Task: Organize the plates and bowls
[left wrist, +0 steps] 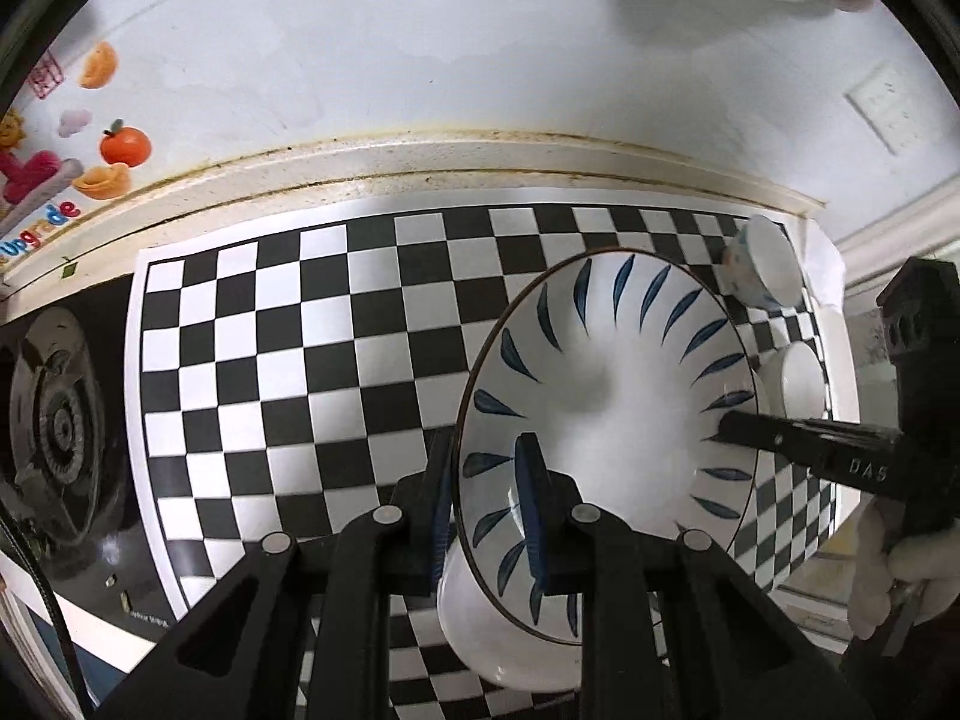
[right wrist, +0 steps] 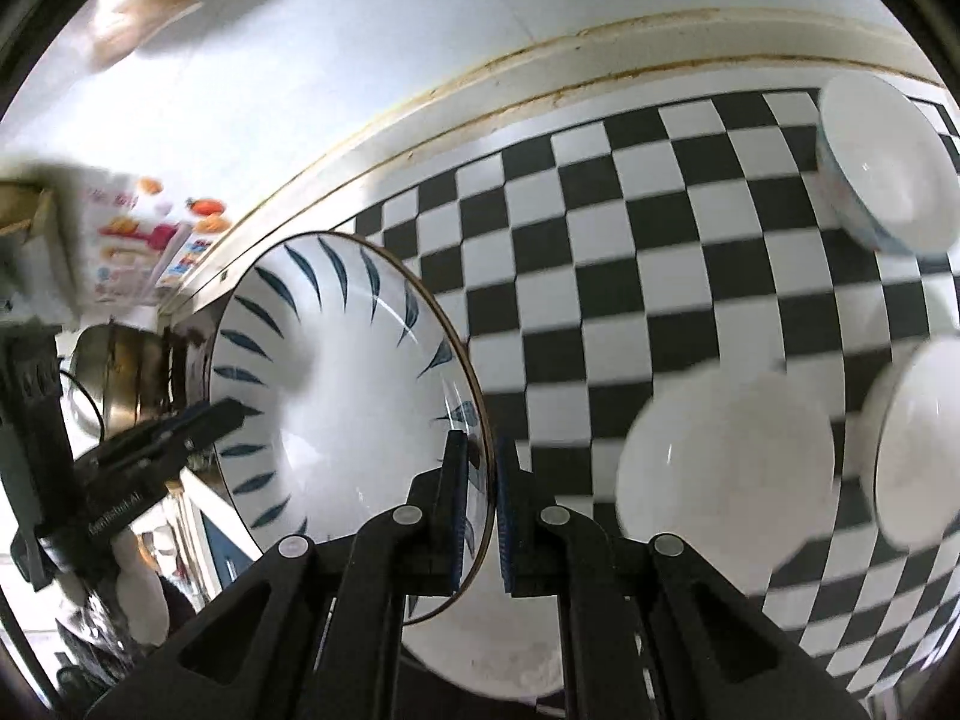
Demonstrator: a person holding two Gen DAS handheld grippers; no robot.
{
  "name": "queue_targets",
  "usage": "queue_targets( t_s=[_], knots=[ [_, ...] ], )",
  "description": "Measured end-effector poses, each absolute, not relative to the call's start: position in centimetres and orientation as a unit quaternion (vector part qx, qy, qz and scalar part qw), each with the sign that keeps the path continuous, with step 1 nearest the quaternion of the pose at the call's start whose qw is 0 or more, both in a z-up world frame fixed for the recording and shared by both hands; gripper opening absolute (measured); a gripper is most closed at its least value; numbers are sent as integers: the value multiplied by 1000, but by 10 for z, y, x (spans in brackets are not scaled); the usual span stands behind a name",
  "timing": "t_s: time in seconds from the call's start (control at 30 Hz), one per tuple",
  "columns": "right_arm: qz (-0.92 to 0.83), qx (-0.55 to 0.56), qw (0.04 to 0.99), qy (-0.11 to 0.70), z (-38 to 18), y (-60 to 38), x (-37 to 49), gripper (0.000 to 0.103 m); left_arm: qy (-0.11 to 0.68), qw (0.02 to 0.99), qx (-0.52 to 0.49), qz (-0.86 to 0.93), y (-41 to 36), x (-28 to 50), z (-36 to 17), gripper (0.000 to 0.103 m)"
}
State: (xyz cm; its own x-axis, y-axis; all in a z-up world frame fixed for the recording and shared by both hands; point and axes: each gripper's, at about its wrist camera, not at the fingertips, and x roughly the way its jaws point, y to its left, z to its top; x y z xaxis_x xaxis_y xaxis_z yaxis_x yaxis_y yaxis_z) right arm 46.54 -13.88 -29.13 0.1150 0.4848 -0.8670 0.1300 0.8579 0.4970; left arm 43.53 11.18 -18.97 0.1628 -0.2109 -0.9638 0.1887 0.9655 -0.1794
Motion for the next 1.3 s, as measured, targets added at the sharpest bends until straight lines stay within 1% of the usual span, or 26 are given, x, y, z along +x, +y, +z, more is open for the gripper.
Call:
queue_targets(
  t_s=[0.1, 0.27, 0.53, 0.7, 0.87, 1.3],
  knots=[
    [130, 241, 710, 649, -282, -138, 439, 10, 632, 763, -4, -135, 109, 418, -186, 18],
    [132, 249, 710, 646, -275, -148, 398, 10, 646, 750, -5, -138, 107, 393, -203, 18],
    [117, 243, 693, 669, -306, -156, 359, 10, 690, 711, -5, -137, 98, 362, -252, 18],
    [108, 238, 680, 685, -335, -158, 352, 10, 712, 690, 0, -130, 92, 354, -283, 18],
    [104, 236, 669, 698, -357, -156, 349, 10, 727, 676, 8, -121, 90, 350, -303, 18],
    [104, 213, 655, 717, -384, -142, 349, 10, 741, 664, 26, -102, 80, 345, -323, 18]
  ],
)
